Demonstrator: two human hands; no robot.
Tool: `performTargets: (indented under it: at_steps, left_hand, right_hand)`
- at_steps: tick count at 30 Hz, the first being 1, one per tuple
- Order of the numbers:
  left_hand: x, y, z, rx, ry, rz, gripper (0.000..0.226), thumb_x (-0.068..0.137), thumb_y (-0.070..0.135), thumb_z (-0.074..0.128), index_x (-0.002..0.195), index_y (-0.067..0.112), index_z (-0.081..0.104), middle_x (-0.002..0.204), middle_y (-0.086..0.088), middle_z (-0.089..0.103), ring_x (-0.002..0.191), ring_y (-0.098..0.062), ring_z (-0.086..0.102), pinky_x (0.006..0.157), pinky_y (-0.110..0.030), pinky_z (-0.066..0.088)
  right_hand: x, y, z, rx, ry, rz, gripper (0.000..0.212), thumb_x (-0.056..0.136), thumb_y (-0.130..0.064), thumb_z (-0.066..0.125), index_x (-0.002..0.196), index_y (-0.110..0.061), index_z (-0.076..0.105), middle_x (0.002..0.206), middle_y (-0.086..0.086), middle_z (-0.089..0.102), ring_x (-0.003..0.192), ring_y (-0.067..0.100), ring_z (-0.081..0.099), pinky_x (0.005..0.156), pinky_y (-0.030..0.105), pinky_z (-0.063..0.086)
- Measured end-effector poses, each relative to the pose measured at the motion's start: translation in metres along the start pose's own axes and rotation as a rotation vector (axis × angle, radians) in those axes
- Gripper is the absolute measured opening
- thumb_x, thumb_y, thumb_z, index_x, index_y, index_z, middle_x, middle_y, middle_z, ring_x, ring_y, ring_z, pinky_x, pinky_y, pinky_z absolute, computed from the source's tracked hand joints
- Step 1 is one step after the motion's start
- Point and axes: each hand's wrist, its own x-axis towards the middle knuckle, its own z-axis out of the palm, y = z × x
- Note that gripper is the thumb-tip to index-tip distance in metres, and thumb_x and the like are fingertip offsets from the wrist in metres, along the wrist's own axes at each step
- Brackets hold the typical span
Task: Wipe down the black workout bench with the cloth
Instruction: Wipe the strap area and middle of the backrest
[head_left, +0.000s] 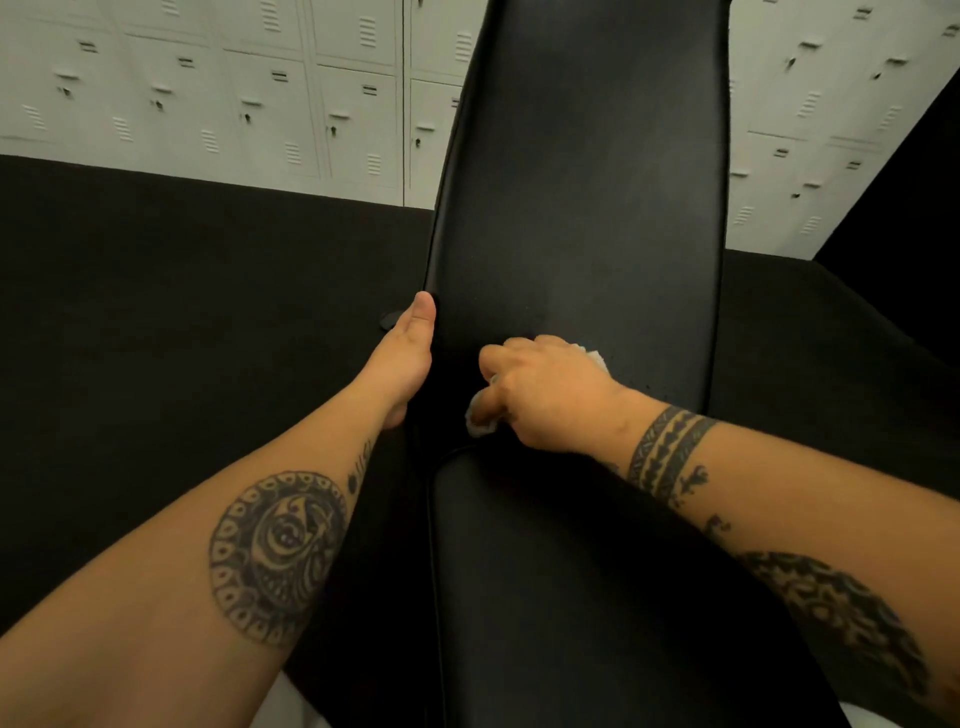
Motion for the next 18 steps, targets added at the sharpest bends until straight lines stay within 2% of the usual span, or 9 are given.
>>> performTargets:
  at_steps: [2, 6, 9, 13, 14, 16, 18]
  left_hand:
    - [0.006, -0.006, -0.001, -0.017, -0.005, -0.004, 0.124, 0.048, 0.108, 0.031, 0.153, 0.041, 0.035, 0.157, 0.006, 0.044, 0.143, -0.022, 0.042, 0.117, -0.051, 0.034]
    - [0.001, -0.004, 0.001, -0.015, 0.023, 0.019, 0.121, 0.052, 0.106, 0.031, 0.153, 0.039, 0.036, 0.157, 0.005, 0.044, 0.143, -0.021, 0.041, 0.118, -0.050, 0.033]
    - [-0.001, 0.000, 0.001, 0.009, 0.025, -0.001, 0.121, 0.055, 0.105, 0.030, 0.155, 0.038, 0.033, 0.159, 0.004, 0.040, 0.145, -0.022, 0.038, 0.119, -0.051, 0.030]
    - [0.001, 0.000, 0.001, 0.000, 0.009, -0.037, 0.095, 0.077, 0.092, 0.029, 0.156, 0.040, 0.030, 0.161, 0.001, 0.037, 0.146, -0.026, 0.037, 0.118, -0.054, 0.031]
    - [0.001, 0.000, 0.000, 0.005, 0.008, -0.041, 0.094, 0.076, 0.093, 0.029, 0.155, 0.041, 0.031, 0.160, 0.001, 0.039, 0.145, -0.026, 0.039, 0.117, -0.054, 0.033]
    - [0.000, 0.001, -0.001, 0.012, 0.000, -0.036, 0.108, 0.061, 0.102, 0.032, 0.152, 0.044, 0.035, 0.157, 0.002, 0.044, 0.142, -0.026, 0.043, 0.115, -0.054, 0.036]
    - [0.004, -0.003, -0.004, 0.012, 0.000, -0.022, 0.123, 0.046, 0.109, 0.034, 0.150, 0.044, 0.039, 0.154, 0.005, 0.048, 0.140, -0.023, 0.046, 0.116, -0.052, 0.036]
  right_hand:
    - [-0.008, 0.009, -0.001, -0.055, -0.060, -0.096, 0.031, 0.087, -0.030, 0.059, 0.107, -0.052, 0.066, 0.106, -0.009, 0.047, 0.099, 0.016, 0.048, 0.078, 0.034, 0.040]
    - [0.001, 0.001, -0.002, -0.126, -0.048, -0.175, 0.029, 0.087, -0.033, 0.058, 0.106, -0.053, 0.067, 0.102, -0.009, 0.050, 0.096, 0.016, 0.050, 0.072, 0.034, 0.035]
    - [0.012, -0.012, 0.002, -0.131, -0.025, -0.235, 0.029, 0.093, -0.033, 0.054, 0.112, -0.050, 0.067, 0.106, -0.005, 0.051, 0.099, 0.019, 0.050, 0.072, 0.034, 0.030]
    - [0.000, 0.004, -0.001, -0.179, -0.081, -0.253, 0.030, 0.095, -0.032, 0.051, 0.116, -0.047, 0.064, 0.115, -0.008, 0.050, 0.105, 0.018, 0.047, 0.080, 0.034, 0.034]
    - [-0.004, 0.008, 0.000, -0.183, -0.085, -0.251, 0.030, 0.094, -0.032, 0.053, 0.116, -0.048, 0.065, 0.114, -0.009, 0.049, 0.104, 0.018, 0.047, 0.080, 0.034, 0.034]
    - [-0.012, 0.015, 0.001, -0.156, -0.086, -0.241, 0.027, 0.087, -0.033, 0.060, 0.108, -0.049, 0.068, 0.107, -0.010, 0.051, 0.098, 0.017, 0.048, 0.076, 0.034, 0.034]
    - [-0.011, 0.030, 0.001, -0.132, 0.030, -0.158, 0.022, 0.075, -0.031, 0.068, 0.092, -0.044, 0.073, 0.095, -0.008, 0.052, 0.089, 0.019, 0.052, 0.070, 0.035, 0.034]
